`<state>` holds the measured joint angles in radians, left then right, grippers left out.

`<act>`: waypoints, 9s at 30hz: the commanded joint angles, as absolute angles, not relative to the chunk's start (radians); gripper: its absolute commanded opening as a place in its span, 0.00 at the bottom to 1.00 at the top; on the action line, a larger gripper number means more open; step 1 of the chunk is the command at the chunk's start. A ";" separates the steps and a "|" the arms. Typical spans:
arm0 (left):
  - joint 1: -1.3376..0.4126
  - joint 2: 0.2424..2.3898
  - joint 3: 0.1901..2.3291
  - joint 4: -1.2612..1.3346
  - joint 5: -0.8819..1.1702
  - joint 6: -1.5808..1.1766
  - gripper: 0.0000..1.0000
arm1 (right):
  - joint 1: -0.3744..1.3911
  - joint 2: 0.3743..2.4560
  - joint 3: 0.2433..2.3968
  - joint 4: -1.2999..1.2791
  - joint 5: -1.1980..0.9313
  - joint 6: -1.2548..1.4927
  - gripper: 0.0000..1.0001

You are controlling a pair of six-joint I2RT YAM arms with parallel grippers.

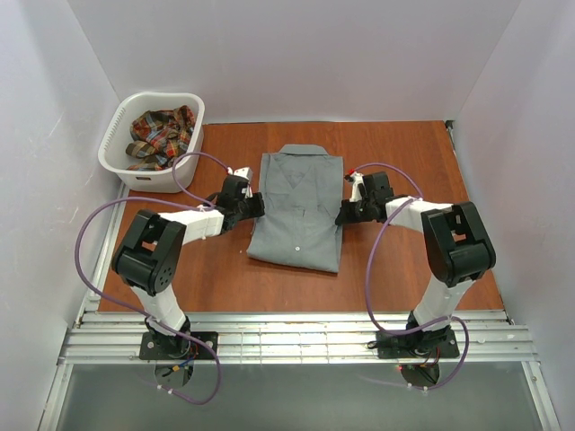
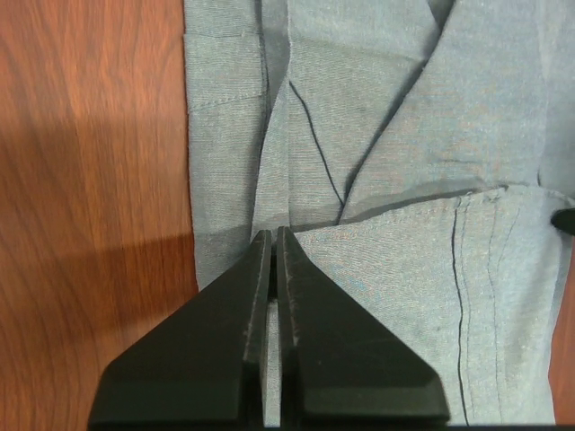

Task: Fold and stack the long sleeve shirts
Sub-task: Fold the shirt

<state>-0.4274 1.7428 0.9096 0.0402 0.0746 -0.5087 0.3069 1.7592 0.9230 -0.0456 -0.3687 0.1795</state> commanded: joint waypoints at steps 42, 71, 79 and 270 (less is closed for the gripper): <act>-0.571 1.396 0.588 -0.227 0.112 -0.891 0.30 | 0.674 1.690 0.448 0.725 -0.557 0.840 0.54; -0.583 1.447 0.738 -0.222 0.138 -0.795 0.41 | 0.436 1.373 0.138 0.703 -0.526 0.939 0.48; -0.580 1.497 0.938 -0.235 0.057 -0.634 0.46 | 0.417 1.328 0.498 0.423 -0.451 0.747 0.48; -1.078 1.695 1.000 -0.336 -0.262 0.024 0.45 | 0.391 1.650 1.115 -0.186 -0.451 0.348 0.54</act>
